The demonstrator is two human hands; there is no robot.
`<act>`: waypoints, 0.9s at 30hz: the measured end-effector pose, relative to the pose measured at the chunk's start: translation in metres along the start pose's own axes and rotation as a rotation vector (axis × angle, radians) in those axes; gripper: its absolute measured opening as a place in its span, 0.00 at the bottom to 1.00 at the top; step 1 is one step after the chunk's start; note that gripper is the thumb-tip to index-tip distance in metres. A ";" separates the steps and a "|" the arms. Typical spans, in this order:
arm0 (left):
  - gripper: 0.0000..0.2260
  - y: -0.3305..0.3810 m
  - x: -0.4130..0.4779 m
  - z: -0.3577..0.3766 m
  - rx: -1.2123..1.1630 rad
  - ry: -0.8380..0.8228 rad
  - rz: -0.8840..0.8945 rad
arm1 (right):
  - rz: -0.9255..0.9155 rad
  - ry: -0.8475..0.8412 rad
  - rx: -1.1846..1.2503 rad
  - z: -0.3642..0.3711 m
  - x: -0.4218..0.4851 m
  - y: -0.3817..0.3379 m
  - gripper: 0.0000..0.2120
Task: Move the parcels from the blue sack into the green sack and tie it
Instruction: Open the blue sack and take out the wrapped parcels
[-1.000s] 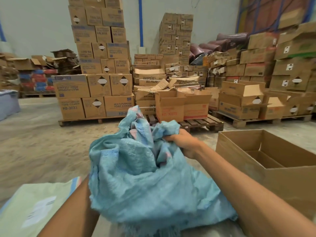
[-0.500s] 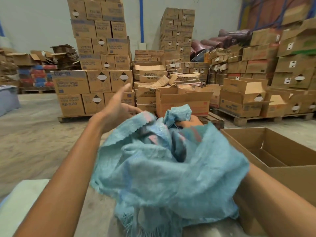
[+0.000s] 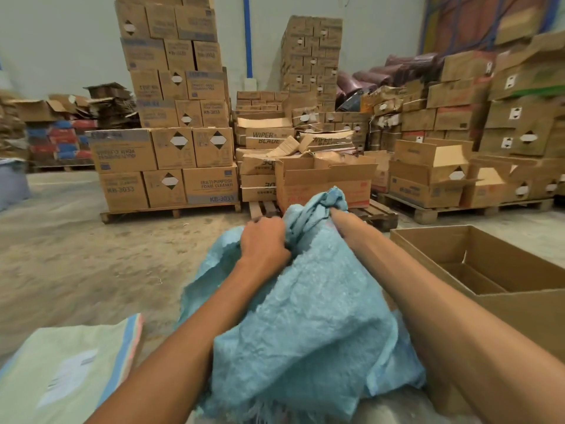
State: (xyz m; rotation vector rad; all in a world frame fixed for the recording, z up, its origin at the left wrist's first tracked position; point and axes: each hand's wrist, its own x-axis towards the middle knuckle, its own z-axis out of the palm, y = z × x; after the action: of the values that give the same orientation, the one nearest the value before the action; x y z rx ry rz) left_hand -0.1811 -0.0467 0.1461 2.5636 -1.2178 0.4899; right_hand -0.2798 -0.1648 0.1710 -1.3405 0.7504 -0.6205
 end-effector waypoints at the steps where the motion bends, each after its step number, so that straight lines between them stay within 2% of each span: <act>1: 0.06 -0.006 0.003 0.001 -0.145 0.011 -0.084 | -0.005 0.020 -0.020 -0.003 0.008 0.003 0.28; 2: 0.05 -0.015 0.005 0.003 -0.257 -0.010 -0.186 | -0.069 0.061 -0.134 -0.011 0.008 0.006 0.36; 3: 0.05 -0.030 0.009 0.006 -0.308 0.021 -0.252 | -0.142 0.172 -0.298 -0.018 0.003 0.009 0.44; 5: 0.05 -0.066 0.014 0.013 -0.443 -0.006 -0.389 | -0.453 0.281 -0.745 -0.032 -0.009 0.012 0.48; 7: 0.05 -0.091 0.015 0.009 -0.738 -0.038 -0.503 | -0.873 0.283 -0.998 -0.040 -0.032 0.019 0.52; 8: 0.05 -0.099 0.013 0.007 -0.882 -0.072 -0.551 | -1.014 0.253 -1.132 -0.042 -0.036 0.025 0.54; 9: 0.08 -0.103 0.010 0.004 -0.998 -0.130 -0.566 | -1.103 0.232 -1.283 -0.042 -0.037 0.033 0.56; 10: 0.13 -0.104 0.005 0.001 -1.101 -0.182 -0.575 | -1.117 0.202 -1.400 -0.039 -0.036 0.041 0.58; 12: 0.18 -0.100 0.002 -0.002 -1.286 -0.248 -0.581 | -0.944 0.146 -1.563 -0.023 -0.037 0.052 0.58; 13: 0.18 -0.094 -0.002 -0.007 -1.339 -0.312 -0.572 | -0.828 0.090 -1.534 -0.013 -0.034 0.056 0.55; 14: 0.16 -0.088 -0.004 -0.011 -1.392 -0.343 -0.547 | -0.707 0.034 -1.435 -0.005 -0.027 0.059 0.47; 16: 0.08 -0.080 -0.002 -0.017 -1.377 -0.373 -0.494 | -0.448 -0.024 -1.101 0.008 -0.020 0.057 0.18; 17: 0.14 -0.084 0.004 -0.014 -1.339 -0.415 -0.429 | -0.323 -0.047 -0.924 0.006 -0.017 0.055 0.08; 18: 0.21 -0.088 0.006 -0.013 -1.265 -0.451 -0.412 | -0.180 -0.092 -0.748 0.002 -0.018 0.049 0.05; 19: 0.26 -0.094 0.007 -0.010 -1.131 -0.433 -0.435 | -0.031 -0.155 -0.579 -0.007 -0.022 0.043 0.08; 20: 0.30 -0.102 0.008 -0.002 -0.896 -0.377 -0.446 | 0.058 -0.231 -0.461 -0.016 -0.026 0.039 0.13; 21: 0.34 -0.108 0.004 0.004 -0.619 -0.269 -0.464 | 0.108 -0.282 -0.383 -0.026 -0.024 0.036 0.17; 22: 0.37 -0.107 -0.002 0.006 -0.352 -0.094 -0.480 | 0.123 -0.293 -0.369 -0.033 -0.021 0.033 0.18; 23: 0.37 -0.099 -0.008 0.006 -0.197 0.123 -0.406 | 0.108 -0.296 -0.404 -0.038 -0.018 0.030 0.14; 24: 0.35 -0.090 -0.012 0.007 -0.203 0.265 -0.241 | 0.071 -0.288 -0.482 -0.038 -0.014 0.027 0.09; 25: 0.32 -0.076 -0.018 -0.004 -0.360 0.269 -0.059 | 0.006 -0.332 -0.535 -0.036 -0.009 0.024 0.06; 26: 0.31 -0.065 -0.016 -0.011 -0.571 0.149 0.102 | -0.057 -0.373 -0.543 -0.034 0.001 0.025 0.03; 27: 0.32 -0.054 -0.015 -0.020 -0.681 -0.083 0.198 | -0.064 -0.419 -0.458 -0.030 0.005 0.023 0.02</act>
State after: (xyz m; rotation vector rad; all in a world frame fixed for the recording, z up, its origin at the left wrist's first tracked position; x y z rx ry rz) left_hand -0.1511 0.0040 0.1535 1.9111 -1.3765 -0.0123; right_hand -0.3007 -0.1840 0.1455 -1.8480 0.5203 -0.2020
